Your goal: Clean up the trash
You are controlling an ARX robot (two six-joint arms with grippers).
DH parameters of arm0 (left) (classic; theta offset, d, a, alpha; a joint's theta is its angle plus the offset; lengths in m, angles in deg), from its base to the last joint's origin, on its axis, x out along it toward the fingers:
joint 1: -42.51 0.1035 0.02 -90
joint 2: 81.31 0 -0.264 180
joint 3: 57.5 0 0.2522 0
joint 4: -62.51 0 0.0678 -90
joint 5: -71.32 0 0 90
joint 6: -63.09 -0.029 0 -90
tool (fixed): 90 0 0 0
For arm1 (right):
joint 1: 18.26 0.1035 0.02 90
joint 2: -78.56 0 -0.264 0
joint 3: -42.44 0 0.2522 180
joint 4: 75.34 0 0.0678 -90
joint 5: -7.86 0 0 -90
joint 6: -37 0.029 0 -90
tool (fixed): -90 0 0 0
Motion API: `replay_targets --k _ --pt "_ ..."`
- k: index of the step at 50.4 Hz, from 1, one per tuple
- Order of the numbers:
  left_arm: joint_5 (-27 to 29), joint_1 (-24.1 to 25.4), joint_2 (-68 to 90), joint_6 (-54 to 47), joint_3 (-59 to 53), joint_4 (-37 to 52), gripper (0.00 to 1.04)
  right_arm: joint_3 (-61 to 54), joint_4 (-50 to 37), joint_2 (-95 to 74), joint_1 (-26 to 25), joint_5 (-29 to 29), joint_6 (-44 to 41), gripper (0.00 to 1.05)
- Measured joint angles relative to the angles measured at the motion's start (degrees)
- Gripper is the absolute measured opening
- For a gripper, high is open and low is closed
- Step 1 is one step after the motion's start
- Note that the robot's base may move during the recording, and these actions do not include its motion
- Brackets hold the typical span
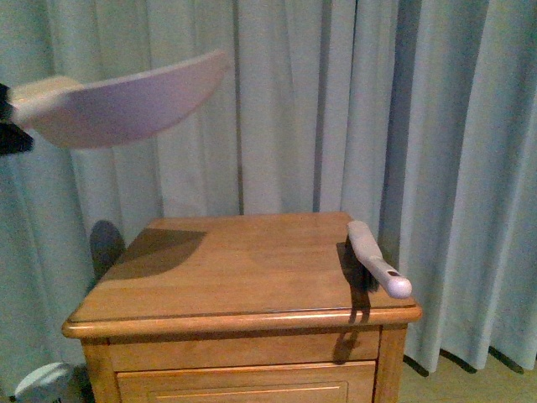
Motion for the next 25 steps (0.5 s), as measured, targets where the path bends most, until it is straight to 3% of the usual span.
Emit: replay_targets --k 9,25 --pt "-5.1 6.4 -15.7 -0.4 -8.6 1.0 0.28 0.0 0.0 0.0 0.0 0.0 0.0 0.97" --pt "-12.8 15.3 -31.4 0.2 -16.9 -5.2 0.28 0.0 0.0 0.0 0.0 0.0 0.0 0.97"
